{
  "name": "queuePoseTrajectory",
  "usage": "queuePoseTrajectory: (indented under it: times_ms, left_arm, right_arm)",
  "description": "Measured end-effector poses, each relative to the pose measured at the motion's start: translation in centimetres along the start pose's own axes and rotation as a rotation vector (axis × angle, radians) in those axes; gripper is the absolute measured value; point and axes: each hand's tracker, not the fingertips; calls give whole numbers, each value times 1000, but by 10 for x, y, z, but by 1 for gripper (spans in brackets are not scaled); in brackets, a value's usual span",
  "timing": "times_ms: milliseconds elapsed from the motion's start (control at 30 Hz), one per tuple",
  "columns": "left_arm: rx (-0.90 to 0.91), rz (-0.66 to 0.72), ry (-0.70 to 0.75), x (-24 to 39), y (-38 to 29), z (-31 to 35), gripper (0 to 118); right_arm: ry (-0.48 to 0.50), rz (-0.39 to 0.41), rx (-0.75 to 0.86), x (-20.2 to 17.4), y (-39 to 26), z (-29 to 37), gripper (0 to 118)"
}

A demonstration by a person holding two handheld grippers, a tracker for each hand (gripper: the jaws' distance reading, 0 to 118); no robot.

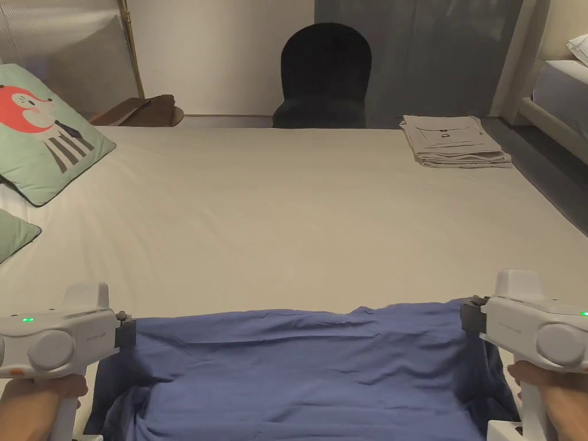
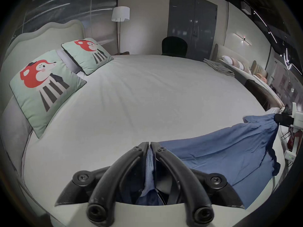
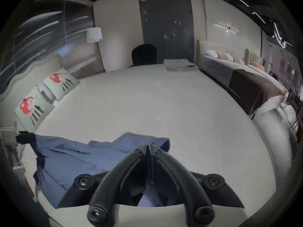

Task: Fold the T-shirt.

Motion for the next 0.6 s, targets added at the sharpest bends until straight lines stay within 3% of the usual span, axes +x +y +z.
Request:
queuePoseTrajectory:
  times_ms: [267,600]
  left_arm:
    - [21,6,-14,-8,-42,57,1]
    - [-49,-10,12,-14,-127,77,1]
  right_arm:
    - [55,-41,52,9,-48,92,3]
    - [12,-104,-63,23,-142,119,3]
